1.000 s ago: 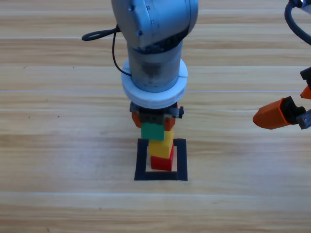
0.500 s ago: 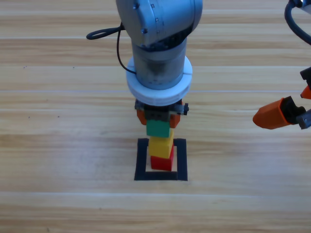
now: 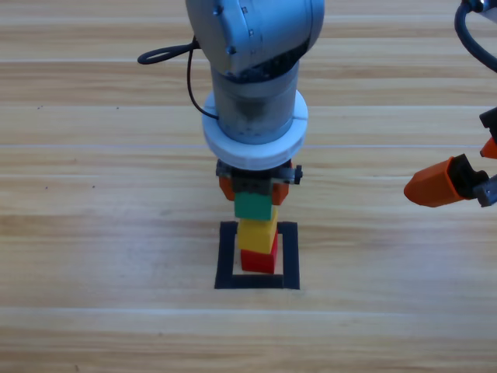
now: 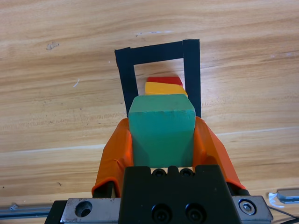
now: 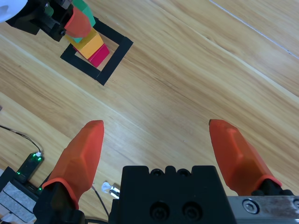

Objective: Stack the blocks in the rectangular block: red at the bottom, yellow in the middle, green on top

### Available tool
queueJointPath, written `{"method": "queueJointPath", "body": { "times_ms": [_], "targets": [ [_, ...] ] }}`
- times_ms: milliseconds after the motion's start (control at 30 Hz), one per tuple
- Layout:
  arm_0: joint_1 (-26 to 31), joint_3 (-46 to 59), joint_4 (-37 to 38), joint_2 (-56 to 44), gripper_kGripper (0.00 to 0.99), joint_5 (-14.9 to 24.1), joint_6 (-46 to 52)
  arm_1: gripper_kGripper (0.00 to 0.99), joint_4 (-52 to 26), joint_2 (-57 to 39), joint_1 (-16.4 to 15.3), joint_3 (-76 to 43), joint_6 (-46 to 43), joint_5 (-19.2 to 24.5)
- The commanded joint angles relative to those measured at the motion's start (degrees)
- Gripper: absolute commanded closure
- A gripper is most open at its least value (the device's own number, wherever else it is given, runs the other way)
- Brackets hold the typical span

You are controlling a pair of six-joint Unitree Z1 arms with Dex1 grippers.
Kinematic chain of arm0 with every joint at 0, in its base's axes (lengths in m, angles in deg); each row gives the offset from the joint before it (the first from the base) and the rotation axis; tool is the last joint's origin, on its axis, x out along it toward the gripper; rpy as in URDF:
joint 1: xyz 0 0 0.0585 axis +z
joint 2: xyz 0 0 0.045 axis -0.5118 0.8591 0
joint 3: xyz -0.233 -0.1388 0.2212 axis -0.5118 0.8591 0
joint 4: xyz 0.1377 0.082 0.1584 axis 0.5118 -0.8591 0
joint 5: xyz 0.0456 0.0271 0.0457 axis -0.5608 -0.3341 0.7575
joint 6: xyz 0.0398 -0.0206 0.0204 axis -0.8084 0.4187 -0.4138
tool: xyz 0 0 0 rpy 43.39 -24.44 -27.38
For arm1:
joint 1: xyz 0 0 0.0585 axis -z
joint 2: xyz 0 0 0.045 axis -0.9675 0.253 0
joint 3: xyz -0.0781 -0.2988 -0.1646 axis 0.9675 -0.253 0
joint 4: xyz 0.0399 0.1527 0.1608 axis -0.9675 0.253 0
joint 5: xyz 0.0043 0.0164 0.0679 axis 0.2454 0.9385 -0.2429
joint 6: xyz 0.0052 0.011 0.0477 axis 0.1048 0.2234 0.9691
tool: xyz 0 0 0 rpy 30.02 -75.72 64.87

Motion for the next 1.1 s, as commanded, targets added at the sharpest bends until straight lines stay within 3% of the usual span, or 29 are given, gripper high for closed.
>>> {"method": "queueJointPath", "body": {
  "times_ms": [33, 1100],
  "targets": [
    [-1.98, 1.56, 0.77, 2.55, 0.964, 0.33, 0.8, 0.001, -1.28, 3.07, -0.51, -1.56, -0.6, -1.14],
    [-2.25, 3.76, 2.71, 2.91, 0.961, 0.59, 1.06, 0.001, -1.37, 3.78, -0.51, -1.56, -0.95, -1.58]
  ]
}}
